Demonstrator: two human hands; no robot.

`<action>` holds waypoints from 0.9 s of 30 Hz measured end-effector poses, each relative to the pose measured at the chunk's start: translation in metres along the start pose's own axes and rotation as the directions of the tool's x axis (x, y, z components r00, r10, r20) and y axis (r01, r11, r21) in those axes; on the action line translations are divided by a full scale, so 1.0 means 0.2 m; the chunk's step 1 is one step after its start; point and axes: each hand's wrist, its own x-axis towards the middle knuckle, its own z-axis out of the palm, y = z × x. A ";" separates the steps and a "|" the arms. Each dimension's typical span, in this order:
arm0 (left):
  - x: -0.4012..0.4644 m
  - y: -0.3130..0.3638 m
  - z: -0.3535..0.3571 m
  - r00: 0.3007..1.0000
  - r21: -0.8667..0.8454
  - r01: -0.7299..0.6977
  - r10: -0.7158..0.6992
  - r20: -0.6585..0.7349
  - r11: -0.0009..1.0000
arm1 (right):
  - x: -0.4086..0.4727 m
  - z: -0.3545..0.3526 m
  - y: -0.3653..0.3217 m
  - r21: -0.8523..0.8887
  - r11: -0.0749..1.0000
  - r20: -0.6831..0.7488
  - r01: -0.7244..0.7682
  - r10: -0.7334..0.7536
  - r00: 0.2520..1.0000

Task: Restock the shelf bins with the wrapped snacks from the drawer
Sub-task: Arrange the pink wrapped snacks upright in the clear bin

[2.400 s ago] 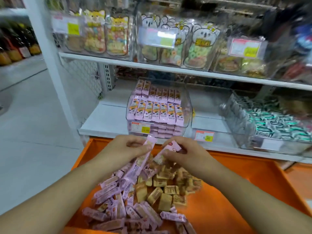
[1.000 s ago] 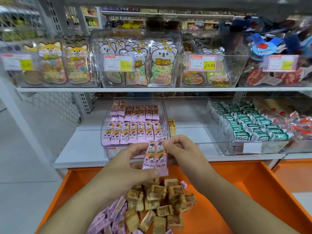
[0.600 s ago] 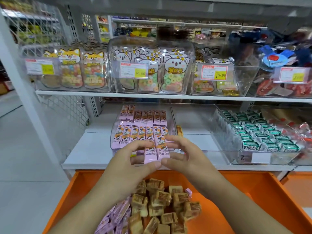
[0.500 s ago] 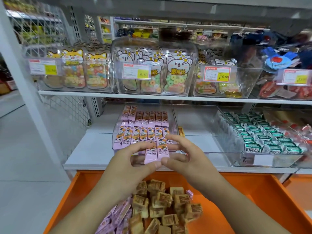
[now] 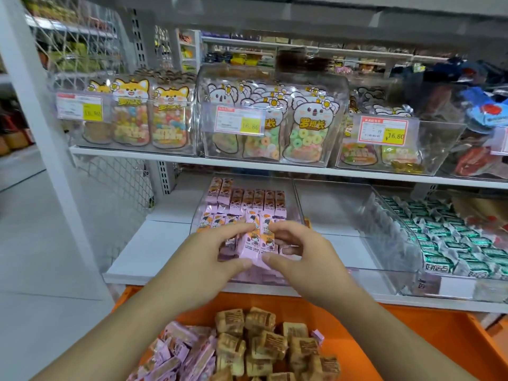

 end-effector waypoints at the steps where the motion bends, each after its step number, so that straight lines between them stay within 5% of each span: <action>1: 0.05 -0.02 0.00 1.000 0.032 -0.005 0.006 -0.013 0.999 | 0.06 0.01 0.01 -0.008 1.000 -0.012 0.011 -0.011 1.000; 6: 0.36 -0.14 -0.04 1.000 0.138 0.005 -0.001 -0.029 0.990 | 0.42 0.05 0.03 -0.141 0.989 -0.065 0.038 -0.048 0.997; 17: 0.89 -0.49 -0.05 0.995 0.435 0.007 -0.049 0.087 0.900 | 0.91 0.15 0.05 -0.466 0.883 0.102 -0.063 0.125 0.987; 23: 0.92 -0.50 0.00 0.999 0.460 -0.024 0.004 0.045 0.887 | 0.97 0.24 0.14 -0.393 0.912 0.063 0.115 -0.098 0.993; 27: 0.89 -0.42 -0.01 0.989 0.500 0.059 -0.119 0.089 0.864 | 1.01 0.26 0.20 -0.477 0.871 0.065 0.119 -0.100 0.993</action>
